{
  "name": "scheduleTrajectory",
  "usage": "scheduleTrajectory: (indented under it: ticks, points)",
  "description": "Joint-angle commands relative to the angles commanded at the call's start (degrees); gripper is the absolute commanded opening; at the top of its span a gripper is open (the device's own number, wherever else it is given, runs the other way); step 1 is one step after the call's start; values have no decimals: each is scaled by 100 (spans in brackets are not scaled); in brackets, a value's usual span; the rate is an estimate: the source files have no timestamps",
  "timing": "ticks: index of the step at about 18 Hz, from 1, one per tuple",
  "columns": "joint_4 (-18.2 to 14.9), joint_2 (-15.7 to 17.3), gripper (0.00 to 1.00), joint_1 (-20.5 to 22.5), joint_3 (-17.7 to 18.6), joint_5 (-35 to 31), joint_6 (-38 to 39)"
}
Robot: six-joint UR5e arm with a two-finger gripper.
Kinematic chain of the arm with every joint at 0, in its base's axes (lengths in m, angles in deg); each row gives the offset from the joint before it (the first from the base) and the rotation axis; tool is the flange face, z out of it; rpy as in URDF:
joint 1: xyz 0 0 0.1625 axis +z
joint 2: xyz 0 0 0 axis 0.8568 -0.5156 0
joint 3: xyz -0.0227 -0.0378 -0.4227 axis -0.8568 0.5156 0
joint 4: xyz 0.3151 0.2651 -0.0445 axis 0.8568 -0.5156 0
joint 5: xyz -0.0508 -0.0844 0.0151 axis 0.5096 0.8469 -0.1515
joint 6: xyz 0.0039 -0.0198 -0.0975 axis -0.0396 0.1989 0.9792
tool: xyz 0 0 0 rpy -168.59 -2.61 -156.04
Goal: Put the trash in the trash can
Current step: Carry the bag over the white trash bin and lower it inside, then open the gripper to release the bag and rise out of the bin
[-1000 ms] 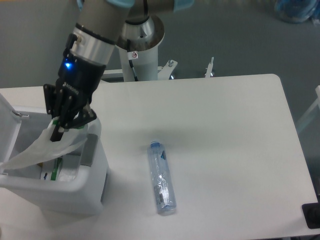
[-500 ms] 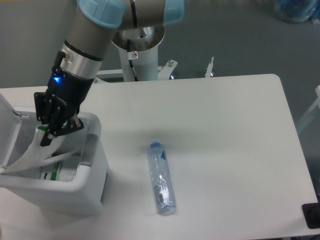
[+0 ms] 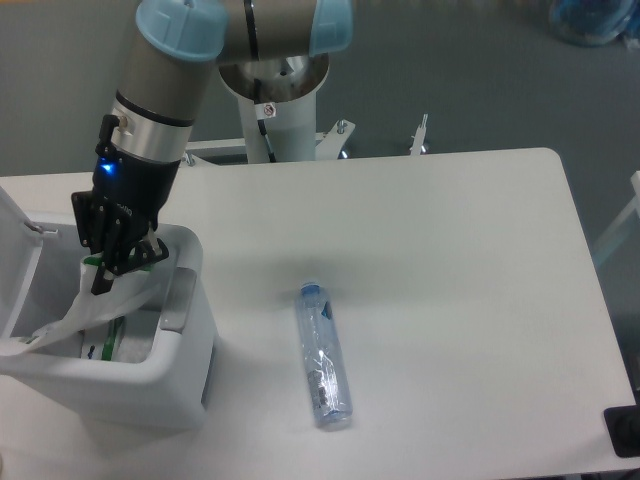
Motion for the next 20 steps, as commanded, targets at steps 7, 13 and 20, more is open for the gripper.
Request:
scheduleTrajectory:
  ticks: [7, 13, 20]
  points:
    - [0, 44, 17, -18, 88, -9, 44]
    - [9, 44, 21, -88, 193, -9, 79]
    - [26, 263, 98, -79, 220, 0, 464]
